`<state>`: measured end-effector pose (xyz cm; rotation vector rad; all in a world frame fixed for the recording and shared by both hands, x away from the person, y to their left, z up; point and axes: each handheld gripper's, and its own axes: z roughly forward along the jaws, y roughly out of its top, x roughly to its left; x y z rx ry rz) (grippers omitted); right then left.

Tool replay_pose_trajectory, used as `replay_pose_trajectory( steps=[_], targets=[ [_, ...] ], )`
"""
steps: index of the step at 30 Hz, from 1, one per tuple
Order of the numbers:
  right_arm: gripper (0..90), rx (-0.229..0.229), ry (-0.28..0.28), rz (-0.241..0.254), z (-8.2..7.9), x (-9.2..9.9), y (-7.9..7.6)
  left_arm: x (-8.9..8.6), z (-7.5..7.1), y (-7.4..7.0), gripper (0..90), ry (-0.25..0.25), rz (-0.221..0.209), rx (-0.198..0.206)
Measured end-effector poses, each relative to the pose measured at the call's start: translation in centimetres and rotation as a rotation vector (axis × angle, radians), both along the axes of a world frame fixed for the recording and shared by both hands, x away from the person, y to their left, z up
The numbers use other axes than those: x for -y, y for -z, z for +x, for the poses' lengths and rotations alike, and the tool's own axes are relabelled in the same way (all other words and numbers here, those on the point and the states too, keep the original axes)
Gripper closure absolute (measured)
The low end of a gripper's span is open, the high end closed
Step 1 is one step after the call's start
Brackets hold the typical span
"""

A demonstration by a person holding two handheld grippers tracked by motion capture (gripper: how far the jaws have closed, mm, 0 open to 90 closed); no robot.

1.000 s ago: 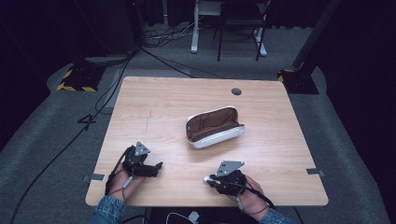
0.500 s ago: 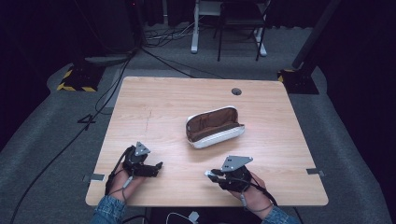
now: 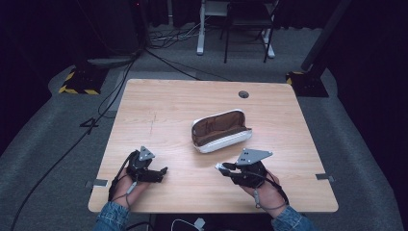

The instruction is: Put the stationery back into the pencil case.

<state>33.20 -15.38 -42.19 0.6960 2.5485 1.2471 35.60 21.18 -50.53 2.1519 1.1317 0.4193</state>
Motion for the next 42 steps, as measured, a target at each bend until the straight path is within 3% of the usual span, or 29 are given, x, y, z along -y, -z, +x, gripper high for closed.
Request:
replay_pose_trajectory(
  steps=[14, 21, 31, 42],
  targets=[
    [73.1, 0.001, 0.073, 0.037, 3.5, 1.6, -2.6, 0.0, 0.0, 0.0, 9.5, 0.000, 0.000, 0.000],
    [73.0, 0.004, 0.109, 0.032, 5.4, 2.0, -3.5, 0.0, 0.0, 0.0, 9.5, 0.000, 0.000, 0.000],
    [73.0, 0.022, 0.158, 0.008, 8.0, 2.2, -4.1, 0.0, 0.0, 0.0, 9.5, 0.000, 0.000, 0.000],
    [72.8, -0.014, 0.217, -0.014, 11.7, 2.2, -3.9, 0.0, 0.0, 0.0, 9.5, 0.000, 0.000, 0.000]
  ],
)
